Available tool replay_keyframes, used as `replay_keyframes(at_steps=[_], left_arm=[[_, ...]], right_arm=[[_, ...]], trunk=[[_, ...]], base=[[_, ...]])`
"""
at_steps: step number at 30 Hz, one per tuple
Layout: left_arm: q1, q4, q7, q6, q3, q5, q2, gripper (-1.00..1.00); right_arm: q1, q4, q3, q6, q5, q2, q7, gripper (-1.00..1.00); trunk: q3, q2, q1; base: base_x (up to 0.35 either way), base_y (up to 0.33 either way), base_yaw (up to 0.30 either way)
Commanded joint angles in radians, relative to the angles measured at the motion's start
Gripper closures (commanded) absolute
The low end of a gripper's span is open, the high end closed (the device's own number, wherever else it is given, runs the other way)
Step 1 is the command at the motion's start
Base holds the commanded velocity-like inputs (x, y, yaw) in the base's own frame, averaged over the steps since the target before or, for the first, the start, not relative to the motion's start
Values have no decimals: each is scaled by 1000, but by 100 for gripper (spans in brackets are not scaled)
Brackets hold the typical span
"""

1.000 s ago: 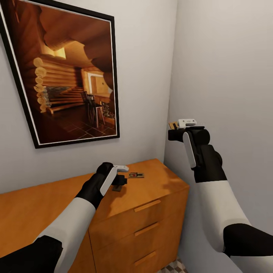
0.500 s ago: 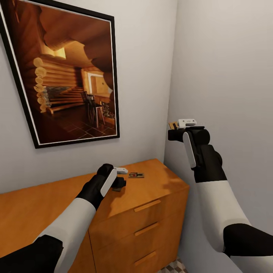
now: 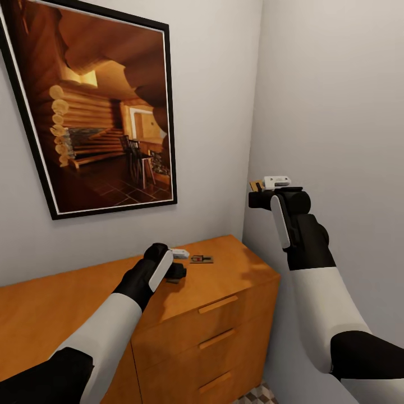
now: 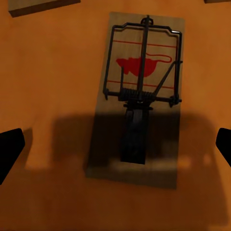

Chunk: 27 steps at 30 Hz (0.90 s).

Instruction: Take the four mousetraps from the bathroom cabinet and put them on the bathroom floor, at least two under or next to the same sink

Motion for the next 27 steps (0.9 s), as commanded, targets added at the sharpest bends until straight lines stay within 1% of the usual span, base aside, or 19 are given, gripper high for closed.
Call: replay_keyframes(at_steps=[1,12,27], left_arm=[[-1,2,10,2,-1,10,0,-100],[-1,24,11,2,-1,8,0,-100],[-1,28,13,2,-4,7,0,-100]], right_arm=[[-1,-1,1,4,-3,0,-6,100],[-1,-1,1,4,-4,0,-6,100],[-1,-1,2,4,-4,0,-4,100]], trunk=[[-1,-1,0],[-1,-1,0],[-1,-1,0]], base=[[0,0,0],[0,0,0],[0,0,0]])
